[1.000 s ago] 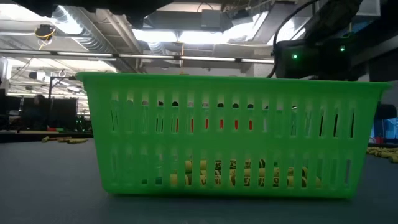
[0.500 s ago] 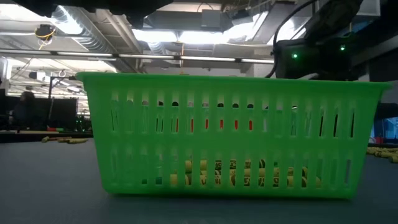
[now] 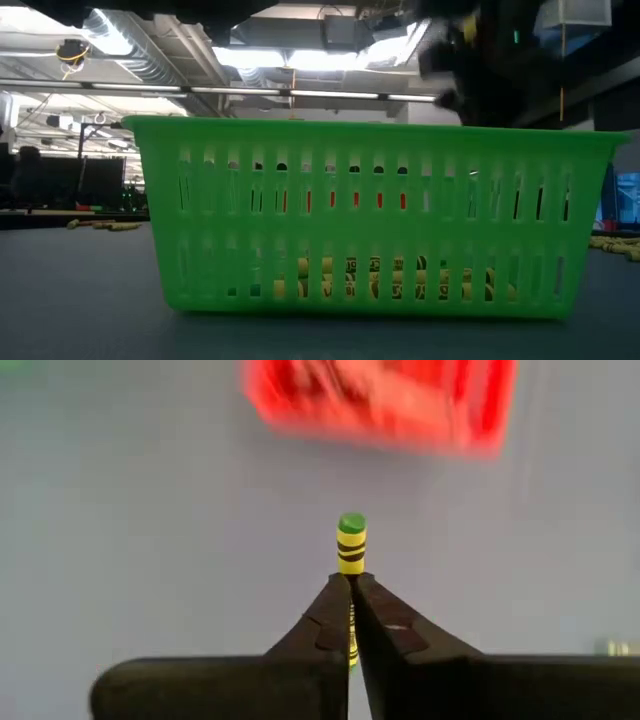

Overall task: Sort crayons
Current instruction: Put the green crayon into the green bin

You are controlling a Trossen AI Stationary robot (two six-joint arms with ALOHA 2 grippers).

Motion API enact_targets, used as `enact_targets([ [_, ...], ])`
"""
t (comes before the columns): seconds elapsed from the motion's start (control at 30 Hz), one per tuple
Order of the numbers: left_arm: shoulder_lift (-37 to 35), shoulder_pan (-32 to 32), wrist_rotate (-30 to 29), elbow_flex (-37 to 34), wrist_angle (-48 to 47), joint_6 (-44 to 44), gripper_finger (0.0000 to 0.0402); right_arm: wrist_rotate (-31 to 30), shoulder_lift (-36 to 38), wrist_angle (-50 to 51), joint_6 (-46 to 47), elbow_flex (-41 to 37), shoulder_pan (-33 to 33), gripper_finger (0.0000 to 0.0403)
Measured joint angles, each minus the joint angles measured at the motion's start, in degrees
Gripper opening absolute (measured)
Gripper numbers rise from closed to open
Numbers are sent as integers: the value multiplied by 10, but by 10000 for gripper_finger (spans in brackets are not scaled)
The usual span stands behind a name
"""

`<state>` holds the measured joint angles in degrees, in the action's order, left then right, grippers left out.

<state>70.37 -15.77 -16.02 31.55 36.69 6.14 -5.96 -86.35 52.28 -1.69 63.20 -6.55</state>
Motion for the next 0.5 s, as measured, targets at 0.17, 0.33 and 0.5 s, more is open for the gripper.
enact_targets([
  [0.17,0,0,0,0,0,0,109,28,0,-136,15,41,-69,11],
  [0.33,0,0,0,0,0,0,109,64,-8,-287,49,45,-114,11],
  [0.5,0,0,0,0,0,0,109,90,-30,-343,76,45,-143,12],
])
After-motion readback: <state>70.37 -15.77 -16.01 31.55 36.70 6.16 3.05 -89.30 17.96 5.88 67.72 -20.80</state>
